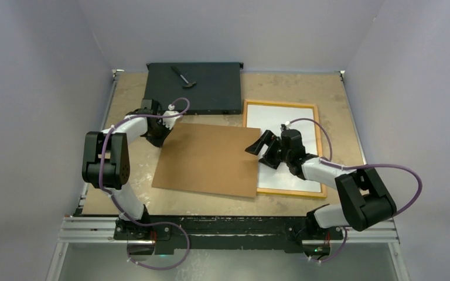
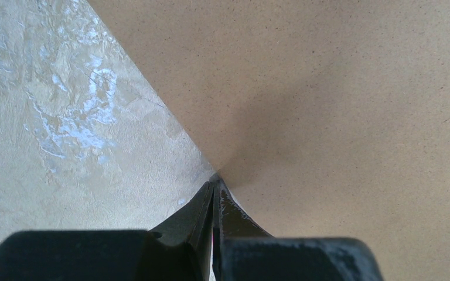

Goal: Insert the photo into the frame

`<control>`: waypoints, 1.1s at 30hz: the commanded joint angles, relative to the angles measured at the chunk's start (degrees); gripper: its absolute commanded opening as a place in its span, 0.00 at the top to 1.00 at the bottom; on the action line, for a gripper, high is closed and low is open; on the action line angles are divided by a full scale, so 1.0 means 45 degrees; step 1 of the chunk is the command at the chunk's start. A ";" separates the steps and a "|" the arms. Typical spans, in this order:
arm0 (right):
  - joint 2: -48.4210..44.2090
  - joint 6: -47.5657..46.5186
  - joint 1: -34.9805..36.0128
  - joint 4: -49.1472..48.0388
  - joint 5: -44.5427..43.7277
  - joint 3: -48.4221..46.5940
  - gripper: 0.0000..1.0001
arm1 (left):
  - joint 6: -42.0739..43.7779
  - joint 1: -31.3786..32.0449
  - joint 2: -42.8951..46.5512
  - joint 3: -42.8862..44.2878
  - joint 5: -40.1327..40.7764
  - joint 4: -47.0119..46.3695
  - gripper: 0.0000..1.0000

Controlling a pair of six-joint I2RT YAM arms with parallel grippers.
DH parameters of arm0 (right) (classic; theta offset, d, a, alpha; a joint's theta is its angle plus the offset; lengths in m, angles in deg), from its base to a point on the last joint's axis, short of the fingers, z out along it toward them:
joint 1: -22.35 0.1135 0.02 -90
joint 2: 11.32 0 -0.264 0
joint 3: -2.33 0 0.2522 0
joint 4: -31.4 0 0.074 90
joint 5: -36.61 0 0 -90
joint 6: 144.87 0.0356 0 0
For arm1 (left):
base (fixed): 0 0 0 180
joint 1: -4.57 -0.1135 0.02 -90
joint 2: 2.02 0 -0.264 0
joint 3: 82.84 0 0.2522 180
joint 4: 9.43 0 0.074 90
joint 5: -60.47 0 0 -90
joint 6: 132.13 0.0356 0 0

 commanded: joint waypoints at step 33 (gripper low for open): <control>-0.1358 -0.1796 0.0483 -0.1144 0.4161 -0.3234 1.00 | -0.0428 0.0015 0.0526 0.1131 -0.3294 0.3314 0.94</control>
